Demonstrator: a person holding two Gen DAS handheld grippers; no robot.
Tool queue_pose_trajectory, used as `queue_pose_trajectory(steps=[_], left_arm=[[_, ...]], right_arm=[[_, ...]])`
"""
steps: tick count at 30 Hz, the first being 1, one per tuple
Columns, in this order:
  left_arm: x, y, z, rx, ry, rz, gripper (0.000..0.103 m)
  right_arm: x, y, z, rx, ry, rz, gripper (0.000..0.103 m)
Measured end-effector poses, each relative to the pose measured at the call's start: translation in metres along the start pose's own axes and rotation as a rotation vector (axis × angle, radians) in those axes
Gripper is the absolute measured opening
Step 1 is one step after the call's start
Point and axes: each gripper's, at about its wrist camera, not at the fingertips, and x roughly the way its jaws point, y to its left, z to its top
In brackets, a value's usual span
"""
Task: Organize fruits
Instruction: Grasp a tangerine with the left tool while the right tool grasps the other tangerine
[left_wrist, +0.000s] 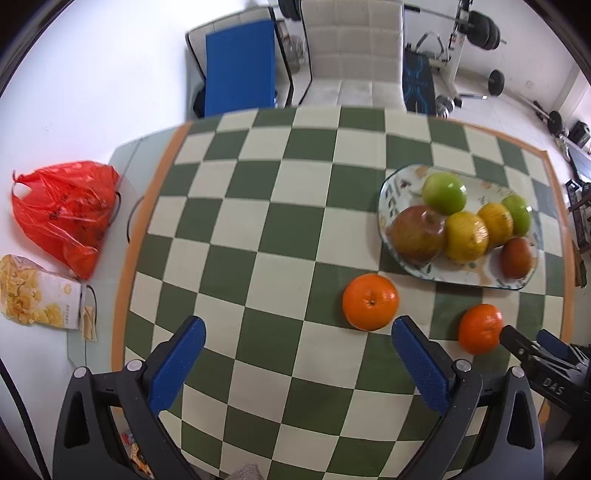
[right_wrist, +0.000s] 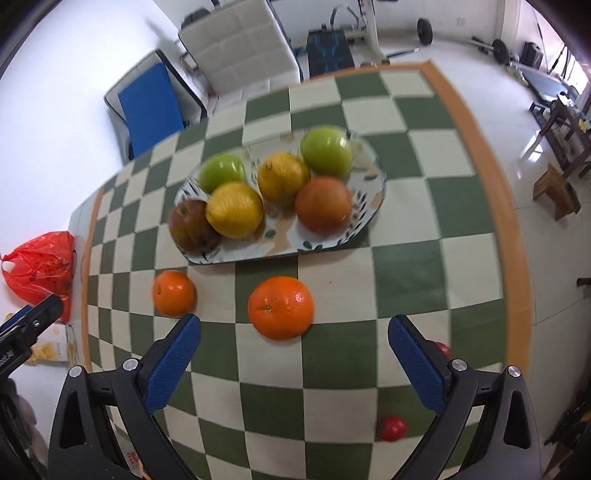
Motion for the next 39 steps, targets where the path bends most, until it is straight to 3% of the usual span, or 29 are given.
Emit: queue_pose_trajectory(steps=[7, 10, 11, 19, 23, 27, 35, 39], left_arm=[[0.076, -0.021, 0.011, 0.047, 0.193, -0.061, 0.103], [0.094, -0.037, 0.014, 0.093, 0.225, -0.062, 0.103], [0.099, -0.041, 0.015, 0.102, 0.234, -0.067, 0.103], [0.131, -0.064, 0.019, 0.123, 0.281, -0.126, 0.101], [0.134, -0.074, 0.018, 0.163, 0.267, -0.147, 0.061], [0.129, -0.083, 0.01, 0.185, 0.254, -0.14, 0.061], [0.108, -0.084, -0.055, 0.169, 0.29, -0.196, 0.06], [0.115, -0.084, -0.073, 0.143, 0.302, -0.199, 0.061]], right_arm=[[0.097, 0.023, 0.007, -0.055, 0.169, -0.05, 0.098], [0.117, 0.034, 0.004, -0.102, 0.206, -0.074, 0.071], [0.12, 0.036, 0.002, -0.115, 0.209, -0.088, 0.069], [0.115, 0.025, -0.028, -0.132, 0.257, -0.079, 0.068], [0.118, 0.018, -0.038, -0.1, 0.275, -0.071, 0.068], [0.118, 0.016, -0.043, -0.087, 0.271, -0.065, 0.068], [0.111, 0.0, -0.041, -0.052, 0.282, -0.025, 0.07], [0.106, -0.003, -0.041, -0.056, 0.27, -0.021, 0.07]])
